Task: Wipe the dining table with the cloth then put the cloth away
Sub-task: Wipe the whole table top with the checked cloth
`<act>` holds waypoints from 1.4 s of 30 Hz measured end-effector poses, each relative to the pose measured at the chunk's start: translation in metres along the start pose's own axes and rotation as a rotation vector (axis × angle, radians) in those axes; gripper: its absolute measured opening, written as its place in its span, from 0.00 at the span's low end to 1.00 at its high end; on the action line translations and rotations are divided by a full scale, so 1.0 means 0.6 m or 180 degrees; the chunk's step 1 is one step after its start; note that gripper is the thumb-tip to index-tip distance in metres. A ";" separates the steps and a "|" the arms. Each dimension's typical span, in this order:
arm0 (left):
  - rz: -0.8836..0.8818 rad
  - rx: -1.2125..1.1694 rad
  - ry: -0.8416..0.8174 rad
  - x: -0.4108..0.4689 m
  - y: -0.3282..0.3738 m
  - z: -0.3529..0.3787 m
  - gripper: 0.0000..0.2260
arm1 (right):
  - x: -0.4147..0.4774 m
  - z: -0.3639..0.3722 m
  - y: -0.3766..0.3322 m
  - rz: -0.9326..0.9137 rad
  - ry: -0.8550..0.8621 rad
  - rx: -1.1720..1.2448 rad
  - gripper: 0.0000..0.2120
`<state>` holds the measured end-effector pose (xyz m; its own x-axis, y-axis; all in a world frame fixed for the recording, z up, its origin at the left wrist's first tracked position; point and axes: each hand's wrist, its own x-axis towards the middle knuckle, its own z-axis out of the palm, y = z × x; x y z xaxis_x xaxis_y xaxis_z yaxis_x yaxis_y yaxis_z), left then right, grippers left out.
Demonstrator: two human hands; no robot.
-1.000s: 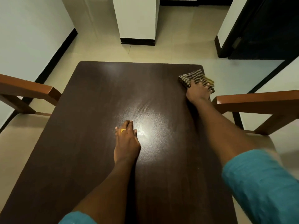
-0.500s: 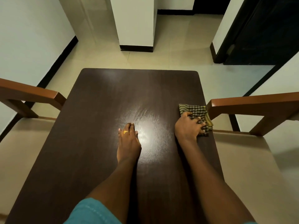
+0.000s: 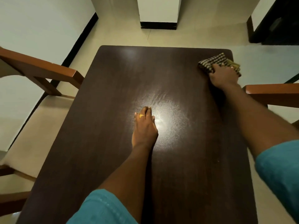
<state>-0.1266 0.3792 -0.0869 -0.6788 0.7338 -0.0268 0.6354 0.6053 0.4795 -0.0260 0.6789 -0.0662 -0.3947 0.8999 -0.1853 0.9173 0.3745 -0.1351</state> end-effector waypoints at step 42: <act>-0.0031 -0.0017 -0.0122 0.004 -0.003 0.007 0.20 | 0.101 0.003 -0.058 0.0335 -0.0146 0.0200 0.25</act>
<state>-0.1279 0.3809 -0.0915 -0.6702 0.7394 -0.0651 0.6268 0.6108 0.4838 -0.0817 0.7199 -0.0748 -0.2997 0.9218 -0.2458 0.9493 0.2625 -0.1729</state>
